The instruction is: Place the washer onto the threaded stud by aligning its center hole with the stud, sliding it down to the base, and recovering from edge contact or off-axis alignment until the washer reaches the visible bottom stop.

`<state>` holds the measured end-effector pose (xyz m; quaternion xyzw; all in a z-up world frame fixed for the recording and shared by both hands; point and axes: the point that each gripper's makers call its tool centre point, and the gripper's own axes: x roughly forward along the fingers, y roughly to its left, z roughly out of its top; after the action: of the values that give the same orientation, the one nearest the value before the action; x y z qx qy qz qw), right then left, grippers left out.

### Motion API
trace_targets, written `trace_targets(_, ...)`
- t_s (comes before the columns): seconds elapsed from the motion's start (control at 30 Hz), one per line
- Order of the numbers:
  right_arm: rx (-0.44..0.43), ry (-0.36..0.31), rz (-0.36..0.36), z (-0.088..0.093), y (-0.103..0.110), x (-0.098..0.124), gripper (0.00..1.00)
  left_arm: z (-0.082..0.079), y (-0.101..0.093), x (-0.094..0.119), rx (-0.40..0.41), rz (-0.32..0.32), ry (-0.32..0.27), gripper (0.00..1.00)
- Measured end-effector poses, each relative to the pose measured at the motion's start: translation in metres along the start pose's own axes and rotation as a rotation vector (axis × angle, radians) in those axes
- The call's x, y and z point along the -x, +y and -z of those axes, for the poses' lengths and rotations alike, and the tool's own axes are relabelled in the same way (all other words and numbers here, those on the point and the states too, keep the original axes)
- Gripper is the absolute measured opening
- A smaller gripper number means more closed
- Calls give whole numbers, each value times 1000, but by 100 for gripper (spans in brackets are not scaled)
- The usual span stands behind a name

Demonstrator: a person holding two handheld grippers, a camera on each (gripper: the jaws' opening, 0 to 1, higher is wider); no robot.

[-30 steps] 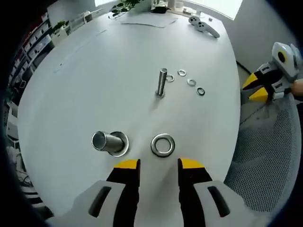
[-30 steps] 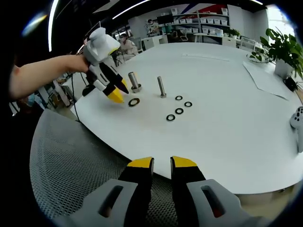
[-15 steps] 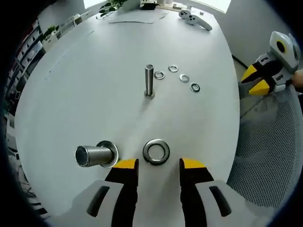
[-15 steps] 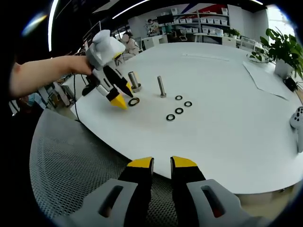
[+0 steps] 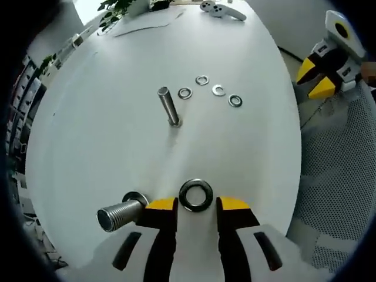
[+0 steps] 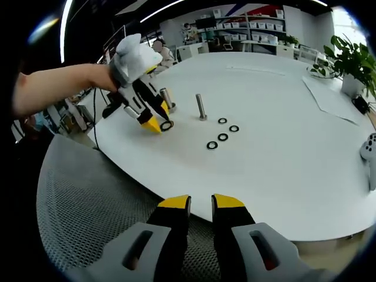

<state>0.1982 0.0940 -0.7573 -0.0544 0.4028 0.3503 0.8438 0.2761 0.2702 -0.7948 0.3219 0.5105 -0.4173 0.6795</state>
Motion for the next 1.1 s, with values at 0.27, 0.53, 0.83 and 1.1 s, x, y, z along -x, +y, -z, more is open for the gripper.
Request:
trace_targets(0.27,-3,-4,1,0,0,0,17,-3,-2,-1,-69,14,22,23)
trace_targets(0.53,-5,-6,2,-1,0,0,17,-5,-3,-2,-106,22,44,21)
trace_targets(0.83,-6,-9,2,-1,0,0,17,-6,-4,-2,-95,8,43,20)
trace_targets(1.1,-7,-12,2,-1,-1,1,17,-5,-4,1,-89,-70,23,19)
